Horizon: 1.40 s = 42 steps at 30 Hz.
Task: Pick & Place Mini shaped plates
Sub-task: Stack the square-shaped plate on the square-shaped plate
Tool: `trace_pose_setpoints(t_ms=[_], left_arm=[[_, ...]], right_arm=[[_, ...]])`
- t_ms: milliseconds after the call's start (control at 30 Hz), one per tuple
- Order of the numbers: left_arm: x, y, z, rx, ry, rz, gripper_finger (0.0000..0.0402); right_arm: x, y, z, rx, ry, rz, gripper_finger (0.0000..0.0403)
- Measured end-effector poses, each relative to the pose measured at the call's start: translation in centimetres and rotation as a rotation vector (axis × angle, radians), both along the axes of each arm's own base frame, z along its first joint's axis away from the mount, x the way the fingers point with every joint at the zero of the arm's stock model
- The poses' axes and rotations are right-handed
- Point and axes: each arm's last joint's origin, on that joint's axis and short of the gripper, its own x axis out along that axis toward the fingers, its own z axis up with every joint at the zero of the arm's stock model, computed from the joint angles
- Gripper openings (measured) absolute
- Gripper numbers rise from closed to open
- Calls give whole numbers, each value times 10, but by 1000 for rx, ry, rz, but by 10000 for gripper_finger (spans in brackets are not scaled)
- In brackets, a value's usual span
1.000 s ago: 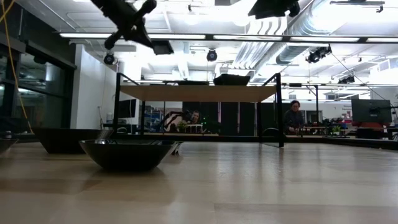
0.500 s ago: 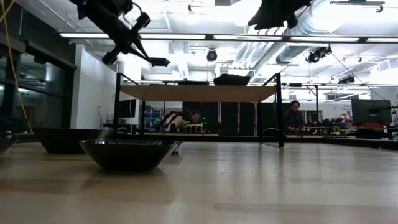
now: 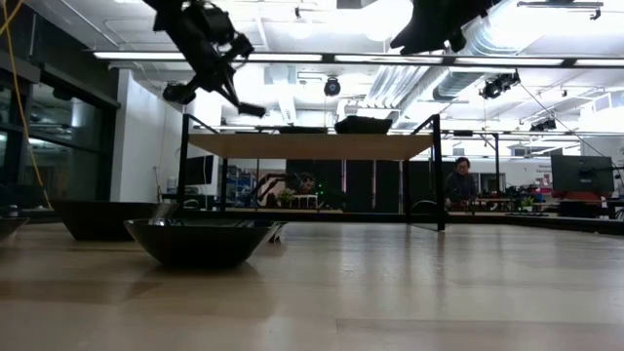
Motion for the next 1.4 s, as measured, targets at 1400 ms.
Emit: trace_pose_setpoints(t_ms=[1400], left_arm=[[12, 13, -19, -51, 77, 21, 26]], right_arm=[[-5, -7, -7, 12, 84, 48, 197]])
